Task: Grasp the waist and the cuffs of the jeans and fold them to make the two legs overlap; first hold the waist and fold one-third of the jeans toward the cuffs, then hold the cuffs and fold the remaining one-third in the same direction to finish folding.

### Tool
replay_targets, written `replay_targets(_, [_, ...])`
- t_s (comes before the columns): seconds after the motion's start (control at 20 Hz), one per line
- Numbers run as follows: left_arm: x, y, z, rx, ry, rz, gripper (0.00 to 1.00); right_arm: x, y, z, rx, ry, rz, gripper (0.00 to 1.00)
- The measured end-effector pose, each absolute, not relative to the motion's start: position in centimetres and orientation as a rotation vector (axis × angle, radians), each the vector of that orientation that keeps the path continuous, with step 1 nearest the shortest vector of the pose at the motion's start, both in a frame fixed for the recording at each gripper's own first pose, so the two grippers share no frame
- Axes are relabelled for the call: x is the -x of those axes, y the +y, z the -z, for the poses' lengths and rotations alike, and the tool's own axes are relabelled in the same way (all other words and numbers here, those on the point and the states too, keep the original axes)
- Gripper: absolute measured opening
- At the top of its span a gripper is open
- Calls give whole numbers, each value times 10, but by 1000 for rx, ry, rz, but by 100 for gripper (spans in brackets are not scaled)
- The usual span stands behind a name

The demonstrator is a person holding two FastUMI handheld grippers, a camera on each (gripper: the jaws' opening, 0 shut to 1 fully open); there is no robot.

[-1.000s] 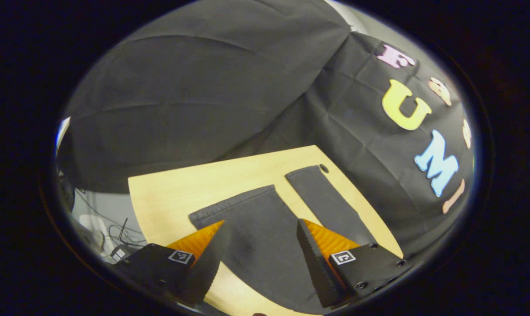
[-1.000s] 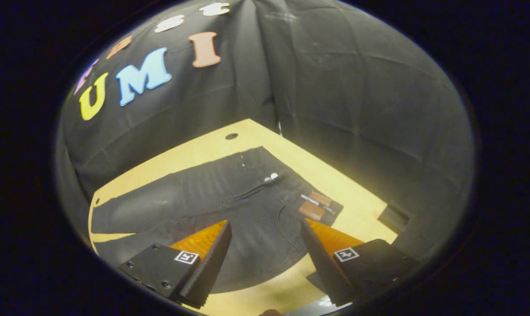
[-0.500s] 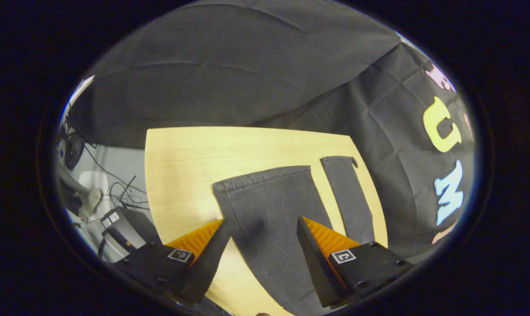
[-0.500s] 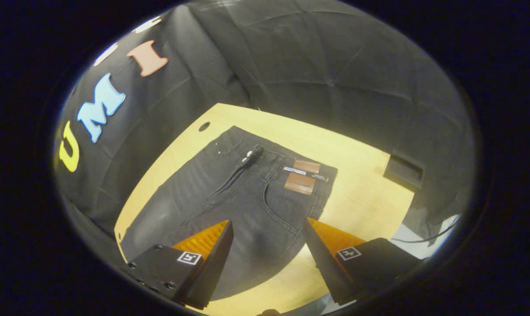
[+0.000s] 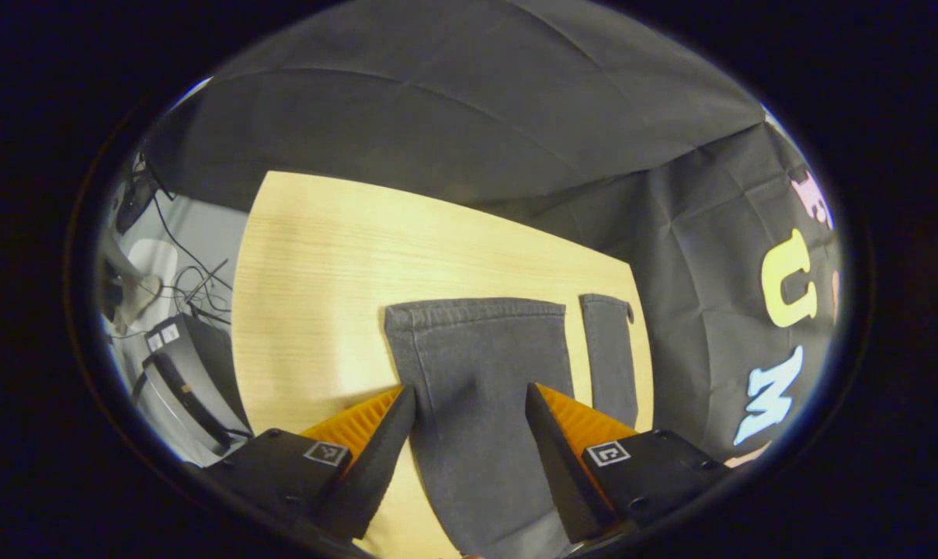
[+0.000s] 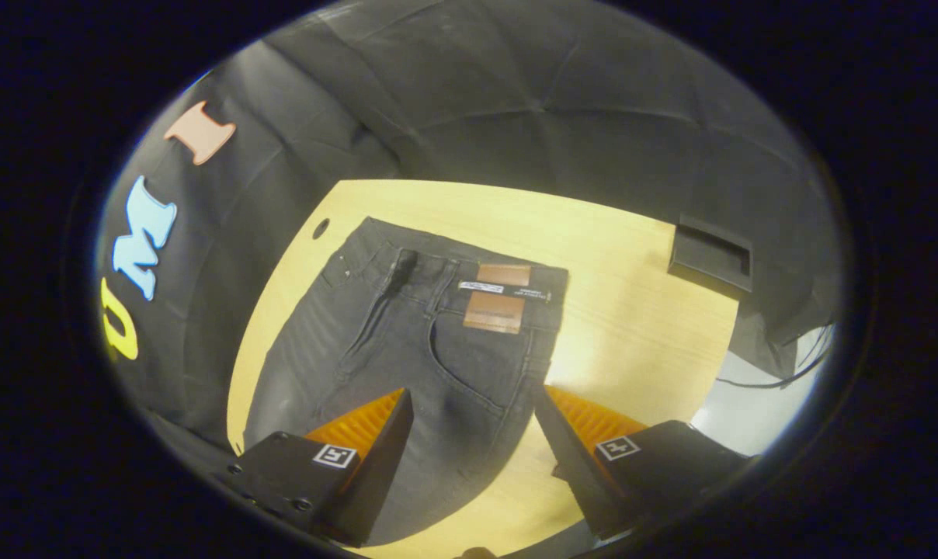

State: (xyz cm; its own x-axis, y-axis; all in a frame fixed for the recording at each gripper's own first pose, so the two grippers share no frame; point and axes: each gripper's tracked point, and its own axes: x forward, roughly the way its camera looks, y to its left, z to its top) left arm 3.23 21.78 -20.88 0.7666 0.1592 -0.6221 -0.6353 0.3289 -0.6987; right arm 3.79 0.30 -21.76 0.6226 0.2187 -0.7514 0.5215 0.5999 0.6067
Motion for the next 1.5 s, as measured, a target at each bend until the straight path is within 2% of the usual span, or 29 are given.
replay_targets(0.1, [-41, 218, 206, 1161, 474, -532, 91, -39, 2, 229, -953, 939, 228, 95])
replay_targets(0.15, [-43, 219, 207, 1174, 468, -527, 96, -39, 2, 227, -954, 941, 226, 95])
replay_targets(0.25, [-44, 216, 216, 1209, 472, -522, 82, -47, 1, 227, -947, 934, 228, 93])
replay_targets(0.35, [-45, 212, 221, 1250, 479, -500, 67, -53, 6, 230, -936, 928, 215, 94])
replay_targets(0.45, [-47, 209, 226, 1296, 483, -488, 58, -56, 8, 233, -936, 921, 211, 87])
replay_targets(0.55, [-49, 207, 229, 1335, 470, -475, 32, -55, 6, 238, -947, 918, 230, 69])
replay_targets(0.65, [-47, 205, 234, 1322, 477, -461, 30, -54, 6, 241, -945, 916, 237, 40])
replay_targets(0.7, [-39, 209, 245, 1303, 499, -497, 30, -56, 8, 243, -950, 918, 228, 31])
replay_targets(0.75, [-43, 211, 240, 1295, 503, -498, 14, -58, 9, 243, -956, 907, 219, 22])
replay_targets(0.8, [-43, 209, 245, 1287, 510, -489, 14, -59, 12, 243, -976, 905, 204, 22])
replay_targets(0.9, [-46, 206, 240, 1287, 512, -474, 14, -64, 14, 243, -1022, 892, 174, 10])
replay_targets(0.95, [-46, 206, 234, 1292, 523, -466, 8, -64, 14, 243, -1049, 893, 159, 8])
replay_targets(1.0, [-45, 205, 236, 1304, 524, -456, 8, -65, 13, 240, -1083, 893, 139, 4])
replay_targets(1.3, [-47, 203, 214, 1466, 493, -401, 8, -71, 10, 205, -1216, 862, -9, 1])
replay_targets(1.5, [-52, 194, 187, 1525, 486, -388, 8, -77, 12, 171, -1206, 903, -176, 1])
